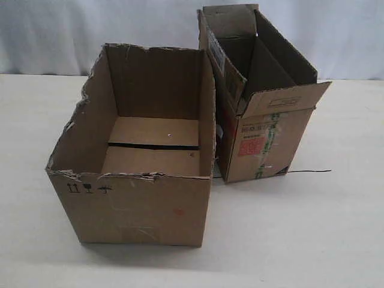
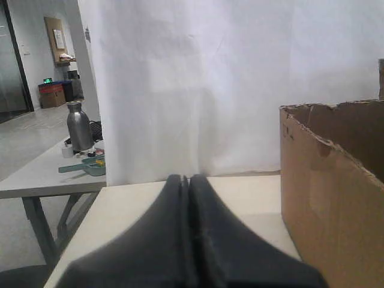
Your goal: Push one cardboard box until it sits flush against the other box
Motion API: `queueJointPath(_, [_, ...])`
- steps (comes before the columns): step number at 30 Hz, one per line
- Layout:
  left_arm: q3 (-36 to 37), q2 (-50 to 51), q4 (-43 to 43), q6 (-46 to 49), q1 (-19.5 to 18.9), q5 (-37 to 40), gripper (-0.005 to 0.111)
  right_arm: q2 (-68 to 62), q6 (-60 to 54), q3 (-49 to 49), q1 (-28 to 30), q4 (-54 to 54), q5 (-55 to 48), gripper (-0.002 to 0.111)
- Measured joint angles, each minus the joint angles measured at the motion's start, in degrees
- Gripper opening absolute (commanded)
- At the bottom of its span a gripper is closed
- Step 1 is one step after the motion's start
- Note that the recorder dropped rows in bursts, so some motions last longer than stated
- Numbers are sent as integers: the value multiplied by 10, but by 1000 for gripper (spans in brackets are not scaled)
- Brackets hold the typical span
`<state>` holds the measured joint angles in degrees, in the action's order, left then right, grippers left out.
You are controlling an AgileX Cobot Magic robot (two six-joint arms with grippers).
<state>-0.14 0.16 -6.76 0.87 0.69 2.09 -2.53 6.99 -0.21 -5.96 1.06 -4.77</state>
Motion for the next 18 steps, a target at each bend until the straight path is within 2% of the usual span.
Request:
queueJointPath(12, [0,0,-1,5,0,0,0,0,0,0,0,0,0,5])
queueJointPath(14, [0,0,26,-16,0,-2,0,0,0,0,0,0,0,5])
queueJointPath(18, [0,0,145,-108,0,-17,0,0,0,0,0,0,0,5])
